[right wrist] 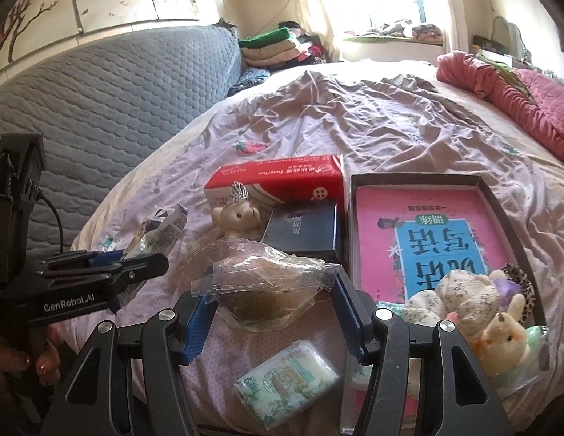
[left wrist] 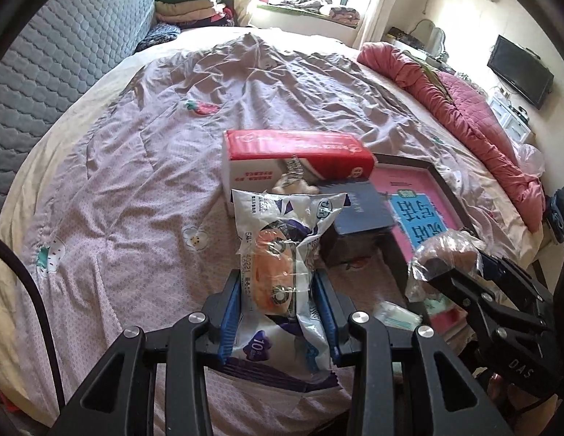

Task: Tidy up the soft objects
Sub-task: 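Carry the wipes pack and plastic bag with both tools over the tray, then open the right tool to drop the bag while the left tool releases the wipes pack, then withdraw both tools from the tray toward the teddy bear and tissue pack, then grasp the green floral tissue pack with the right tool while the left tool grasps the crowned teddy bear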

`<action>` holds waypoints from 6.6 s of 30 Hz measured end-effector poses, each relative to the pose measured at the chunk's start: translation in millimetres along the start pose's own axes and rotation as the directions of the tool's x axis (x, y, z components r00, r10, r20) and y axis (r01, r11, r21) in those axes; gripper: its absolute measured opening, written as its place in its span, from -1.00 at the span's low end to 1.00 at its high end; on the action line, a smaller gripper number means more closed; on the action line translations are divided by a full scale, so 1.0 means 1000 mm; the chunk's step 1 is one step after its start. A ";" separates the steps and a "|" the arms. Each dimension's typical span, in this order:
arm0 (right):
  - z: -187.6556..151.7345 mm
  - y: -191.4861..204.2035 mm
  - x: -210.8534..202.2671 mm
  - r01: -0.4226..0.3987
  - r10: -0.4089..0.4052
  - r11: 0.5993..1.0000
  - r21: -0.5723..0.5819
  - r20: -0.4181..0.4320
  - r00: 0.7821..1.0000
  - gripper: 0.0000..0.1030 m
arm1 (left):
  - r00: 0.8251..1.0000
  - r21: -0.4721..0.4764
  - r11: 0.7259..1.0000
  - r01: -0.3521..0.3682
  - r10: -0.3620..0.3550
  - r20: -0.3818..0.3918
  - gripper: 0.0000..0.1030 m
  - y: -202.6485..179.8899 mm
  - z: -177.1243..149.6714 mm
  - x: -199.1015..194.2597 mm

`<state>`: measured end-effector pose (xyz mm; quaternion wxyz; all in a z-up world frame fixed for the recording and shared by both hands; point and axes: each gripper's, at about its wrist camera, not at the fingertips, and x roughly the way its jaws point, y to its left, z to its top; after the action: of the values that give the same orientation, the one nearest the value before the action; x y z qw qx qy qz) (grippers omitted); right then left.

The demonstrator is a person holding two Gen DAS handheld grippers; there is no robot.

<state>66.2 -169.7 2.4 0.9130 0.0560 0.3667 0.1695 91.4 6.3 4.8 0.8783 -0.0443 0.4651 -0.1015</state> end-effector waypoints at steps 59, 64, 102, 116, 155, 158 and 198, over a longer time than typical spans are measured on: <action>-0.026 -0.203 -0.077 0.284 -0.355 0.885 0.369 0.142 0.924 0.21 | 0.983 0.246 0.963 0.110 -0.068 -0.172 -0.25 -0.184 0.022 0.110; -0.028 -0.209 -0.066 0.314 -0.380 0.874 0.372 0.120 0.917 0.21 | 0.981 0.252 0.961 0.112 -0.066 -0.184 -0.25 -0.186 0.020 0.116; -0.038 -0.212 -0.035 0.304 -0.348 0.878 0.369 0.057 0.936 0.22 | 0.977 0.229 0.965 0.129 -0.083 -0.197 -0.06 -0.181 0.014 0.126; -0.021 -0.176 -0.075 0.271 -0.329 0.910 0.314 0.149 0.932 0.36 | 0.985 0.224 0.965 0.137 -0.109 -0.135 0.14 -0.172 0.017 0.088; -0.048 0.027 -0.029 0.007 0.019 0.986 0.168 -0.153 0.988 0.44 | 0.998 -0.018 0.998 -0.056 0.056 0.004 0.30 0.010 0.018 -0.007; -0.057 0.029 -0.014 0.028 0.014 0.978 0.206 -0.202 0.979 0.44 | 0.999 -0.030 0.999 -0.042 0.042 -0.002 0.30 0.017 0.014 0.001; -0.054 0.026 0.097 0.160 -0.149 0.987 0.016 -0.293 0.945 -0.02 | 0.990 -0.117 0.990 0.074 -0.087 -0.108 0.30 0.021 0.033 0.109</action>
<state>87.1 -112.6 -93.9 0.8584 0.0195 0.5034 0.0966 181.0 2.4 -68.9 0.8418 -0.1068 0.5169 -0.1129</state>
